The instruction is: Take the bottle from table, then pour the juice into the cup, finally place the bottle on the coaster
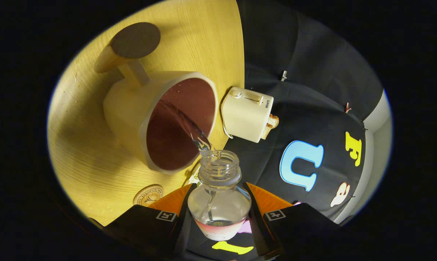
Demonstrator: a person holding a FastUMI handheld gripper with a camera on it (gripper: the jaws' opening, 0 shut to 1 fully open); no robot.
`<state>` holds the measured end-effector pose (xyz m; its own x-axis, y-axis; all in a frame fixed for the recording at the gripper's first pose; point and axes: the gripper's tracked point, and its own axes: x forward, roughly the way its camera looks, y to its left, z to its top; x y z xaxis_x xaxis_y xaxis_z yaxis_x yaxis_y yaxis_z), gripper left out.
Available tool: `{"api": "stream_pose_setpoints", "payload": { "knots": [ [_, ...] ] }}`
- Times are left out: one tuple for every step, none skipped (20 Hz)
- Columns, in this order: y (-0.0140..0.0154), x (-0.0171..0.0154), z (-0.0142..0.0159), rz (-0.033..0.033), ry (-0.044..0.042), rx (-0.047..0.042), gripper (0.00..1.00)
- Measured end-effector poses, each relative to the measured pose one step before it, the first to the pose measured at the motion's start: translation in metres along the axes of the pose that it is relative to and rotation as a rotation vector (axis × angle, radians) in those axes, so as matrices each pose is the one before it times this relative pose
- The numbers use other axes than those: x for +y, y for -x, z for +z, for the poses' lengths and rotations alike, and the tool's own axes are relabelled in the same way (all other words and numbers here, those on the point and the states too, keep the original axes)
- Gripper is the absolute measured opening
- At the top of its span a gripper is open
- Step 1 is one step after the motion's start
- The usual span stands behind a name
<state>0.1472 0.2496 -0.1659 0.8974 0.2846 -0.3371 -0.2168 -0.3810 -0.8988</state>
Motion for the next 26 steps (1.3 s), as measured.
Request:
{"api": "stream_pose_setpoints", "payload": {
  "knots": [
    [0.00041,-0.00111,-0.00054,-0.00145,0.00999,-0.00253,0.73],
    [-0.00084,-0.00053,-0.00014,-0.00088,0.00681,-0.00104,0.73],
    [0.00038,-0.00116,-0.00106,-0.00087,0.00414,-0.0008,0.73],
    [-0.00052,-0.00112,0.00032,-0.00034,0.00395,-0.00012,0.73],
    [0.00039,-0.00074,-0.00047,-0.0017,0.00443,-0.00002,0.73],
    [0.00013,-0.00097,0.00037,-0.00096,0.00352,-0.0003,0.73],
    [0.00012,-0.00047,0.00013,-0.00105,0.00416,-0.00075,0.73],
    [-0.00126,-0.00126,0.00058,-0.00152,0.0064,-0.00185,0.73],
    [0.00048,-0.00087,0.00031,-0.0029,0.0074,-0.00458,0.73],
    [-0.0005,-0.0015,0.0013,-0.00528,0.00515,-0.00588,0.73],
    [-0.00039,-0.00092,-0.00068,-0.00193,0.00291,-0.00049,0.73],
    [-0.00138,-0.00118,-0.00093,-0.0028,0.00238,0.00184,0.73],
    [-0.00059,-0.0012,-0.0009,-0.00226,0.00294,0.00088,0.73],
    [-0.00132,-0.00188,0.00032,-0.00384,0.00477,-0.00275,0.73],
    [-0.00112,-0.00269,0.00014,-0.00516,0.00879,-0.00653,0.73],
    [-0.00028,-0.00145,0.00073,-0.00469,0.01224,-0.00779,0.73],
    [-0.00027,-0.00251,0.0,-0.00564,0.01352,-0.0057,0.73],
    [-0.00147,-0.00196,-0.00048,-0.00418,0.01001,-0.00271,0.73],
    [-0.00004,-0.00139,-0.00145,-0.00308,0.00611,-0.00091,0.73],
    [-0.00013,-0.0017,-0.00168,-0.00509,0.00564,-0.00117,0.73],
    [0.00054,-0.00177,-0.00113,-0.00333,0.00686,-0.00215,0.73],
    [0.00078,-0.00197,-0.00013,-0.00496,0.00882,-0.0022,0.73],
    [0.0018,-0.00177,-0.00097,-0.004,0.00939,-0.00172,0.73],
    [-0.00098,-0.0014,-0.00108,-0.00434,0.00917,-0.00156,0.73],
    [0.00117,-0.00071,-0.00068,-0.00109,0.00893,-0.00161,0.73],
    [-0.00067,-0.00133,-0.00087,-0.0029,0.00923,-0.00221,0.73]
  ]
}}
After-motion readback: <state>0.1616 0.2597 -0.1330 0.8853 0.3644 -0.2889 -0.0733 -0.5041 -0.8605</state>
